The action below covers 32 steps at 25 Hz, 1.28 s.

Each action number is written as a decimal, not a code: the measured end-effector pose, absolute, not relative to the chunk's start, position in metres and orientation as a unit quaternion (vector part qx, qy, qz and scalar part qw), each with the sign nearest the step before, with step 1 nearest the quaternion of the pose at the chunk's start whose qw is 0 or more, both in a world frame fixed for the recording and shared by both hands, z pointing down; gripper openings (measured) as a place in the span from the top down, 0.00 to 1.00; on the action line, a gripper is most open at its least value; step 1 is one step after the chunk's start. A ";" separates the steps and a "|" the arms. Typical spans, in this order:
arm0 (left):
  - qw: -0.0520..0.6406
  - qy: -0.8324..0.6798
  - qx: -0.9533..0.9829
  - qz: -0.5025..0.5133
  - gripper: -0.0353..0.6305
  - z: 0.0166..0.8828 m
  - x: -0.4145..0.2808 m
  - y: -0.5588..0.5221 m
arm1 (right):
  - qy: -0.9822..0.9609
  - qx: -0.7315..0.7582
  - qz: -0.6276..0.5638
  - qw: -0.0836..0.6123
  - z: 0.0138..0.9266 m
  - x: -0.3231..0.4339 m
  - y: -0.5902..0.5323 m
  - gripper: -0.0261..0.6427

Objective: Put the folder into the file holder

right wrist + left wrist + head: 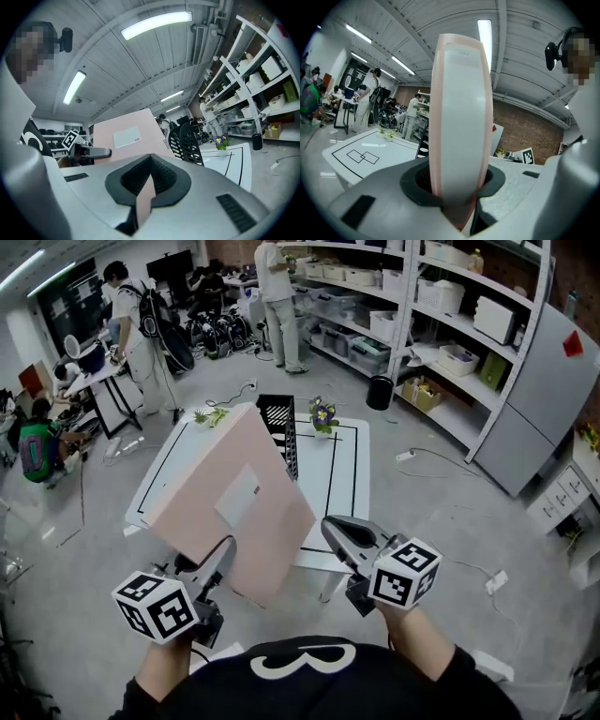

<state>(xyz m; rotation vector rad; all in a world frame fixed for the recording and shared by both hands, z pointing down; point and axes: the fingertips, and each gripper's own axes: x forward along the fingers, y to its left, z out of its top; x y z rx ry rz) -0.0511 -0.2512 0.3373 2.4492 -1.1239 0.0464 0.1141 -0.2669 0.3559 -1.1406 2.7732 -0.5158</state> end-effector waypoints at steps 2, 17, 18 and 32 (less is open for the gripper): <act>0.216 -0.423 0.880 0.018 0.73 0.335 -0.059 -0.254 | 0.917 -0.355 -0.174 0.052 0.359 0.110 -0.276 0.95; 0.158 -0.513 0.844 0.014 0.73 0.292 -0.066 -0.271 | 0.943 -0.279 -0.180 0.038 0.368 0.125 -0.301 0.95; 0.152 -0.520 0.840 0.014 0.73 0.290 -0.066 -0.273 | 0.944 -0.277 -0.178 0.036 0.368 0.127 -0.301 0.95; 0.100 -0.560 0.822 0.033 0.73 0.273 -0.044 -0.332 | 0.940 -0.293 -0.172 0.026 0.377 0.156 -0.309 0.95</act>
